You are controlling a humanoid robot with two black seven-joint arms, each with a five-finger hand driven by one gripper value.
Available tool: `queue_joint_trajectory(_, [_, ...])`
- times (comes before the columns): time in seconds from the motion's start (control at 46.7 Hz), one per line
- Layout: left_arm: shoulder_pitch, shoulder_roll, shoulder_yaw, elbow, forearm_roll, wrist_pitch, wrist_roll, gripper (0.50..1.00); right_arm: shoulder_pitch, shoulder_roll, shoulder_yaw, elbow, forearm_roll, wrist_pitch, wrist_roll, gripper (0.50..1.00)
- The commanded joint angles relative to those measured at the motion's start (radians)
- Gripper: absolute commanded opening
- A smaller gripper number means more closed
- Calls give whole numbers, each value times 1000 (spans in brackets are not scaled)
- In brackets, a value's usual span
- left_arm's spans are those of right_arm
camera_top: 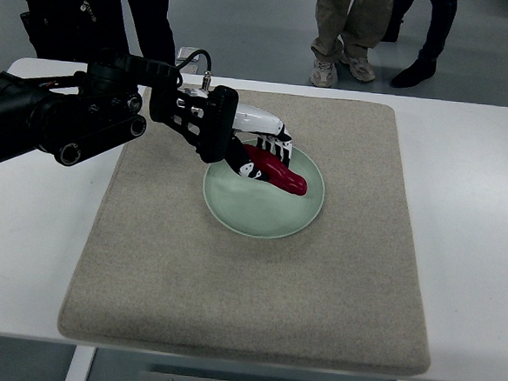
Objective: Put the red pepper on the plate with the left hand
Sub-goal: 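Lower the pepper onto the plate and open the left hand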
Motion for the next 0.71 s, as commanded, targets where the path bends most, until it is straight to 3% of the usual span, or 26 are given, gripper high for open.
queue_joint_trajectory(0.0, [0, -2, 11, 1, 0, 1, 0, 503, 0, 0, 0, 0, 0, 0, 0, 932])
queue_joint_trajectory(0.257, [14, -14, 18, 17, 3, 3, 0, 514, 0, 0, 0, 0, 0, 0, 0, 932])
queue_joint_trajectory(0.364, [18, -20, 18, 27, 5, 3, 0, 557, 0, 0, 0, 0, 0, 1, 0, 932])
queue_joint_trajectory(0.556, [28, -20, 18, 32, 3, 3, 0, 698, 0, 0, 0, 0, 0, 0, 0, 932])
queue_joint_trajectory(0.685, [28, -20, 18, 32, 3, 3, 0, 735, 0, 0, 0, 0, 0, 0, 0, 932])
